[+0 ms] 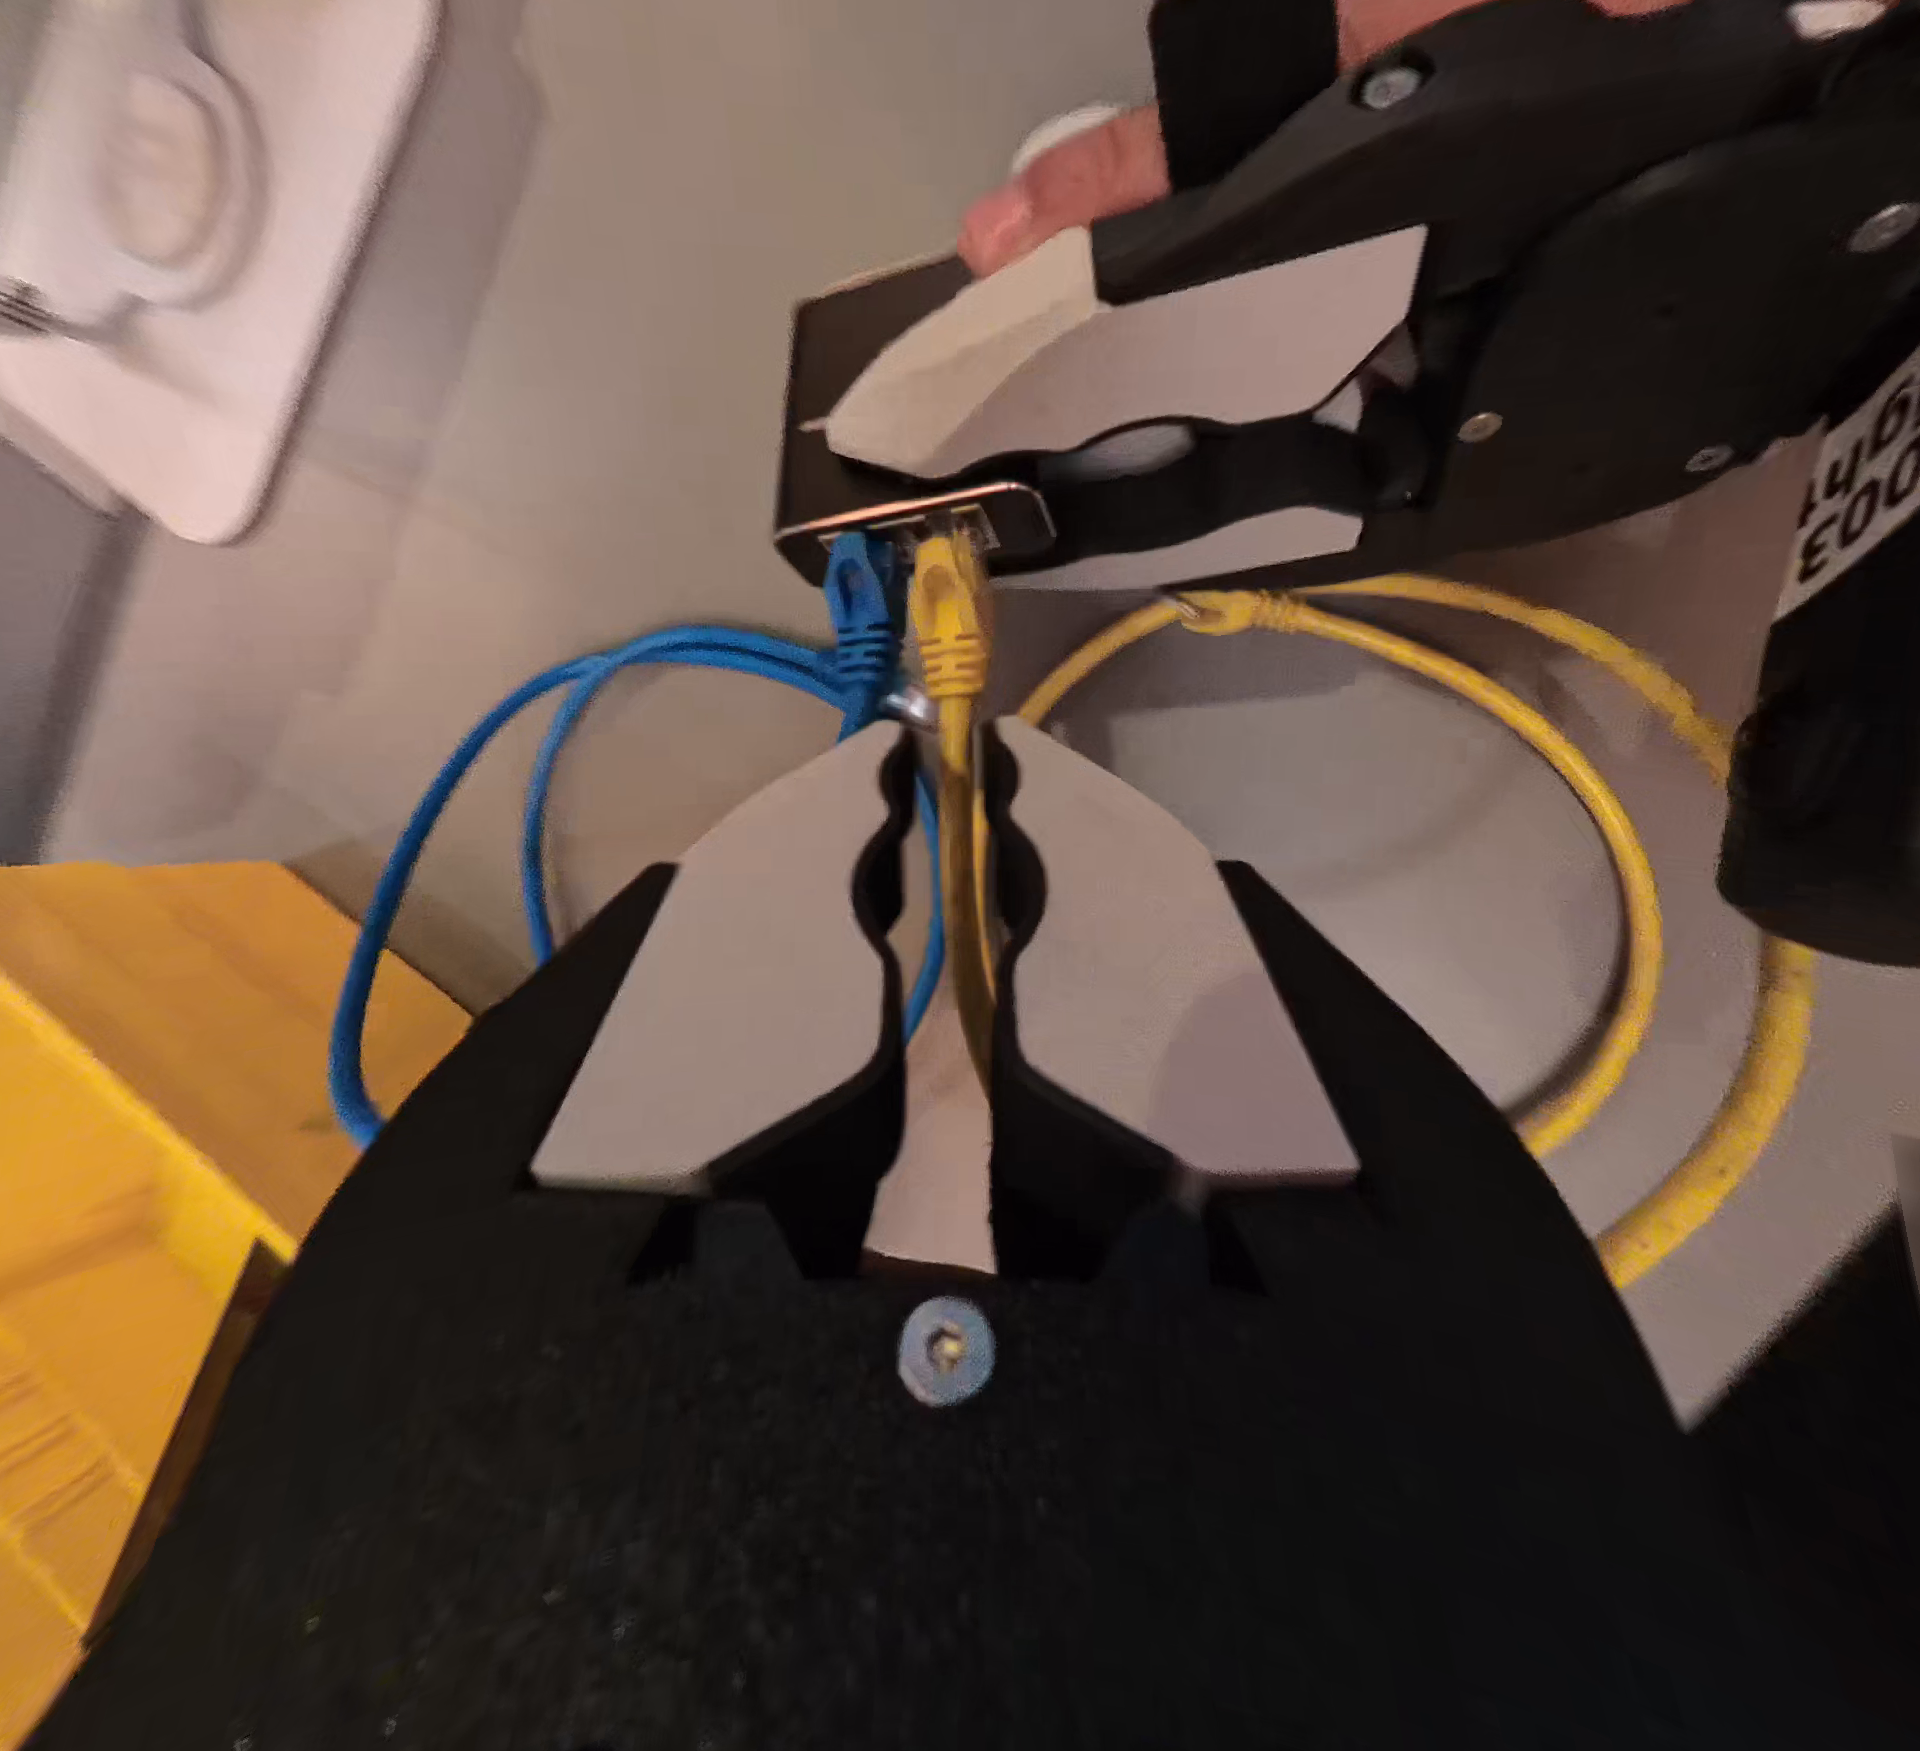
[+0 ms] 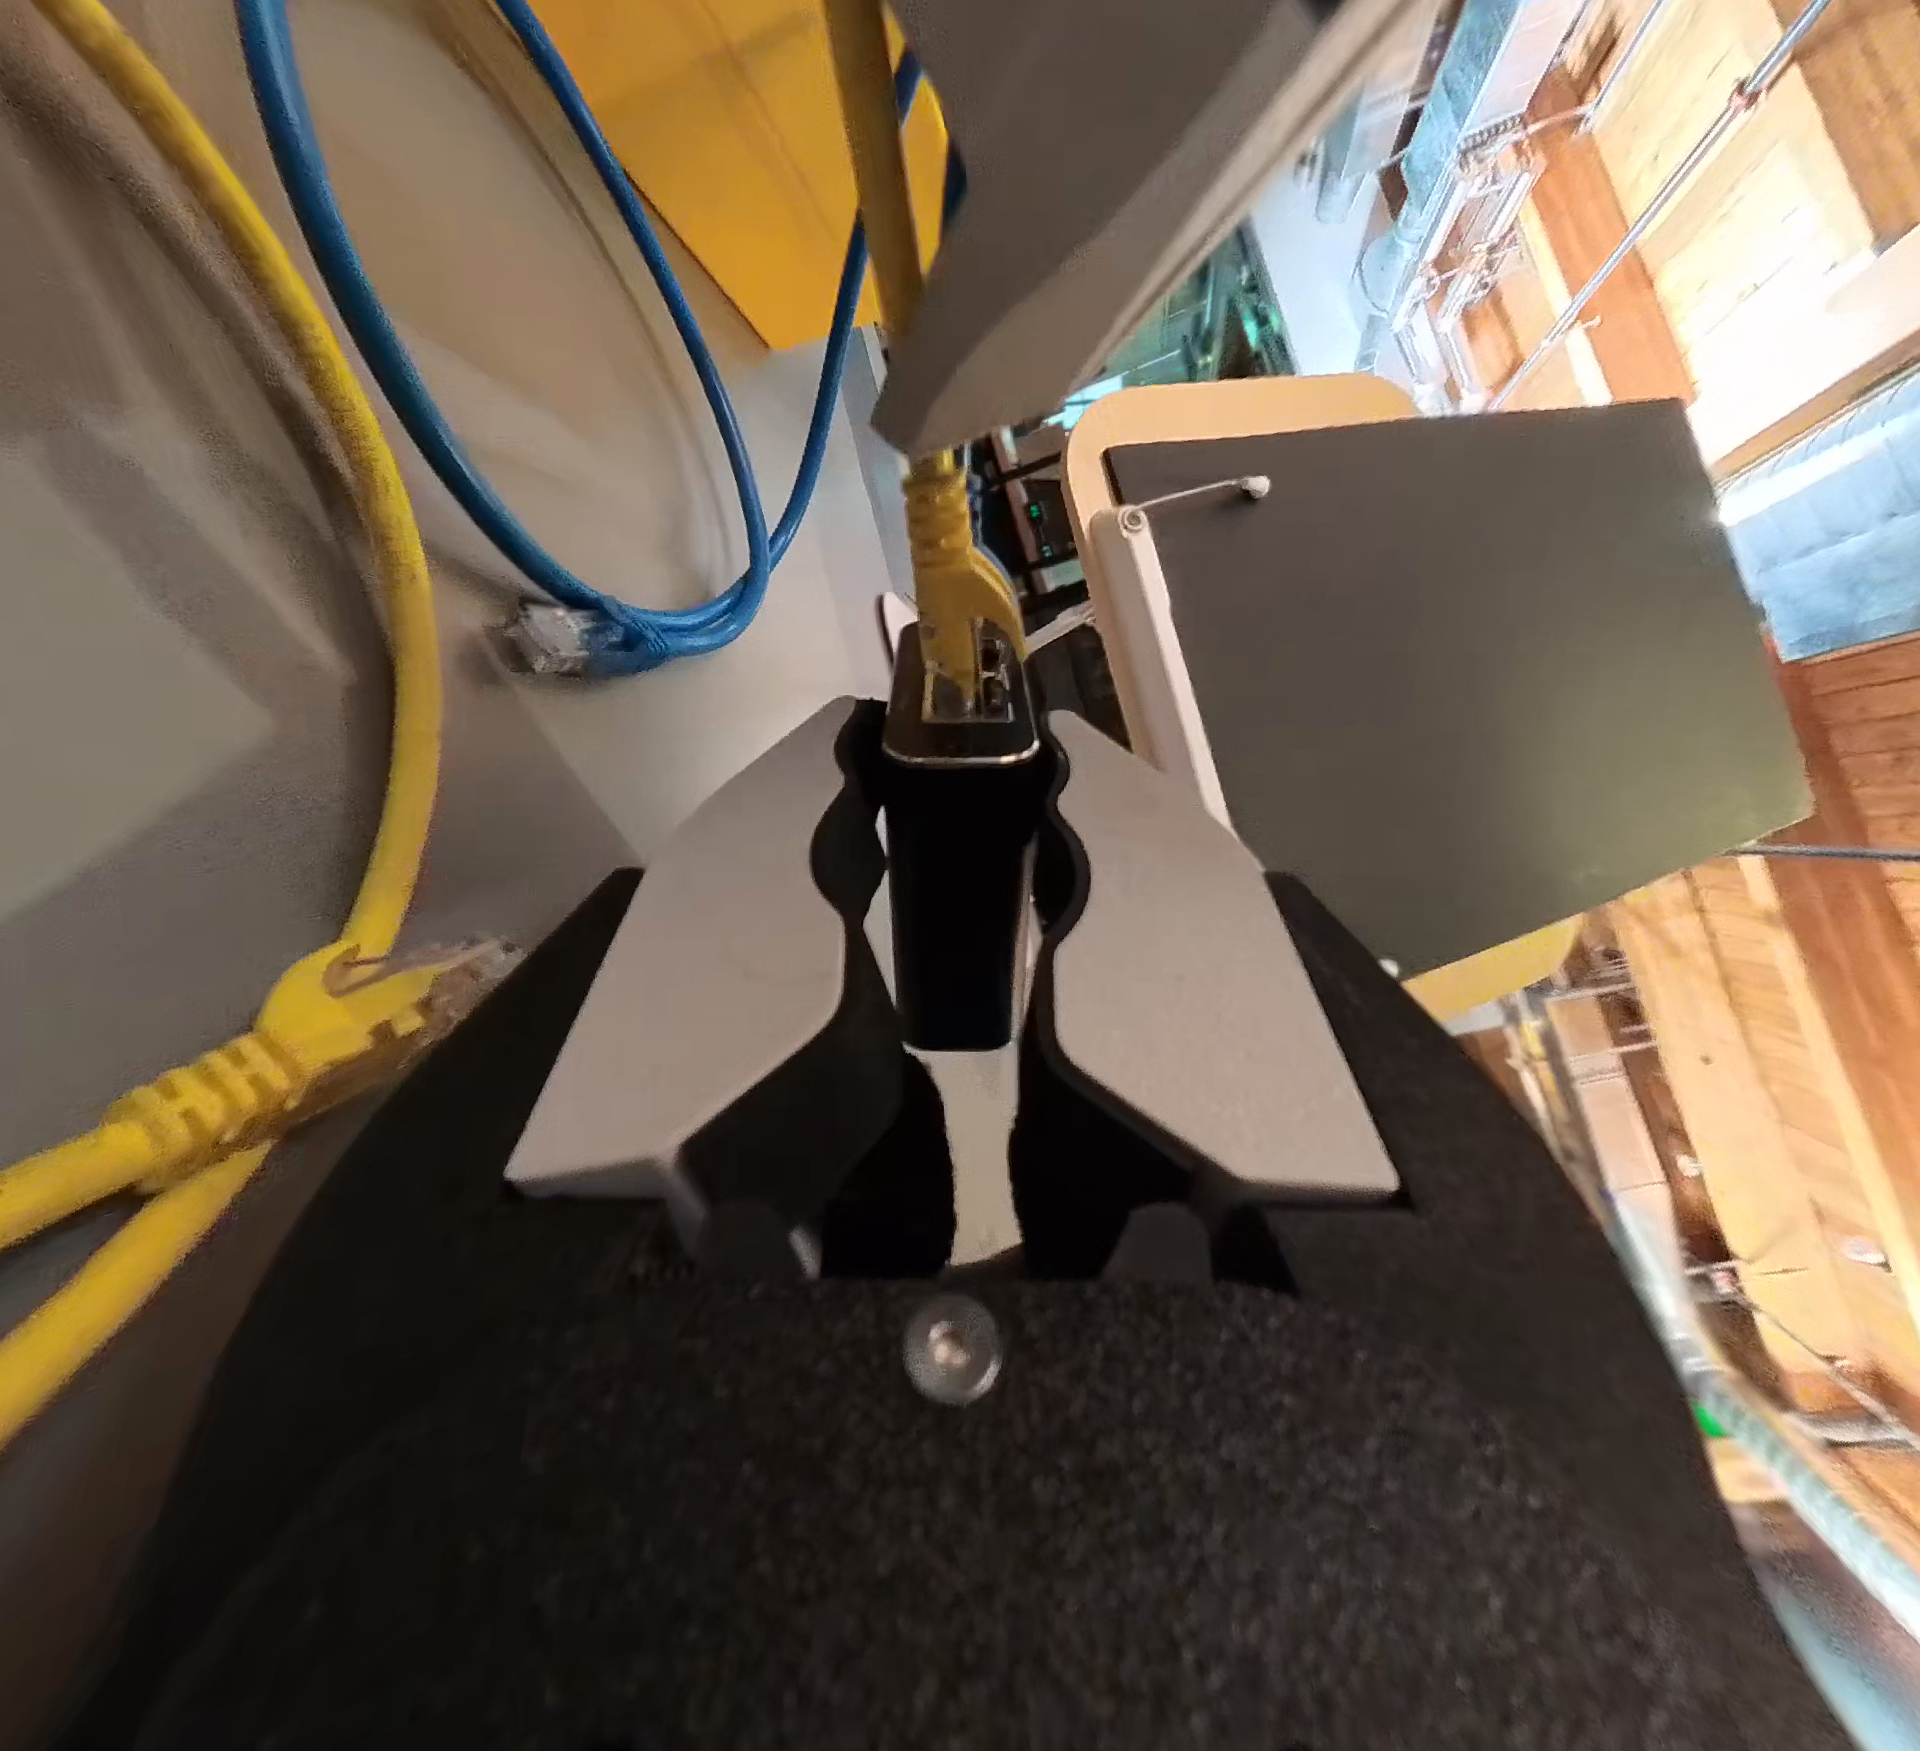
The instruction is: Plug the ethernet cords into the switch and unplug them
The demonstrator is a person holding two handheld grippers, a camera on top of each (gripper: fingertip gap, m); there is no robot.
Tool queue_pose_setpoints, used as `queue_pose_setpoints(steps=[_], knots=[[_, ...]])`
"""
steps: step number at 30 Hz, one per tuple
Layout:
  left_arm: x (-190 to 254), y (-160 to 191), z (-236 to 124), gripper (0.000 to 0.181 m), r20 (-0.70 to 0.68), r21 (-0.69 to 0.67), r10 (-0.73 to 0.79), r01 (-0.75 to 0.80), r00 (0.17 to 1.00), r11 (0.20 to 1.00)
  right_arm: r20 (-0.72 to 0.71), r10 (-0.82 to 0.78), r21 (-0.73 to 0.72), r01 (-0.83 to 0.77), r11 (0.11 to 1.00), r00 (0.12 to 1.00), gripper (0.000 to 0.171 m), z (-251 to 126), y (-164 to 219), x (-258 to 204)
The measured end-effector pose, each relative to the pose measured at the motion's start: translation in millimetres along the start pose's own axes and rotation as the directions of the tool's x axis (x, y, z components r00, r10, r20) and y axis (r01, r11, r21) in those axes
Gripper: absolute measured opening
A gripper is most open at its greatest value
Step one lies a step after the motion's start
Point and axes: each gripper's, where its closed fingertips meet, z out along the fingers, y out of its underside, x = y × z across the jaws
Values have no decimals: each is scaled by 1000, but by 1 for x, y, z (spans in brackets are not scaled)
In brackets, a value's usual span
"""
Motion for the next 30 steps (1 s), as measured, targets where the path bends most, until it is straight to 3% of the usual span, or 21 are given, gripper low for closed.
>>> queue_pose_setpoints(steps=[1, 4, 7, 9, 11, 13, 15, 19, 30], knots=[[-3, -2, -8, 24, 47, 57, -11, 8, 999, 998, 4, 22, -4, -22, 1000, 1000, 26, 0, 2, 1], [-11, -3, -46, 31, 95, 296, -131, 97, 987, 950, 6, 72, -3, -72, 997, 997, 26, -1, 6, 4], [-26, 18, -86, 27, 65, 528, -297, 220, 953, 820, 5, 121, 11, -121, 993, 993, 26, -1, 6, 7], [-32, 40, -93, 26, -38, 607, -405, 343, 913, 716, 8, 130, 31, -131, 991, 991, 25, -2, 4, 8], [-18, 56, -72, 25, -200, 573, -431, 462, 880, 677, -1, 129, 47, -129, 991, 992, 25, -3, 1, 9], [6, 59, -38, 25, -269, 499, -394, 477, 879, 724, 3, 129, 65, -129, 990, 992, 26, -4, -5, 8], [21, 46, -19, 32, -249, 514, -344, 424, 906, 746, 14, 120, 78, -120, 990, 993, 25, -4, -11, 5], [16, 14, -25, 28, -174, 649, -333, 362, 927, 669, 32, 99, 88, -101, 991, 995, 25, -5, -16, -1], [13, 6, -25, 18, -126, 693, -342, 330, 931, 641, 69, 111, 126, -119, 985, 991, 26, -10, -29, -6]])
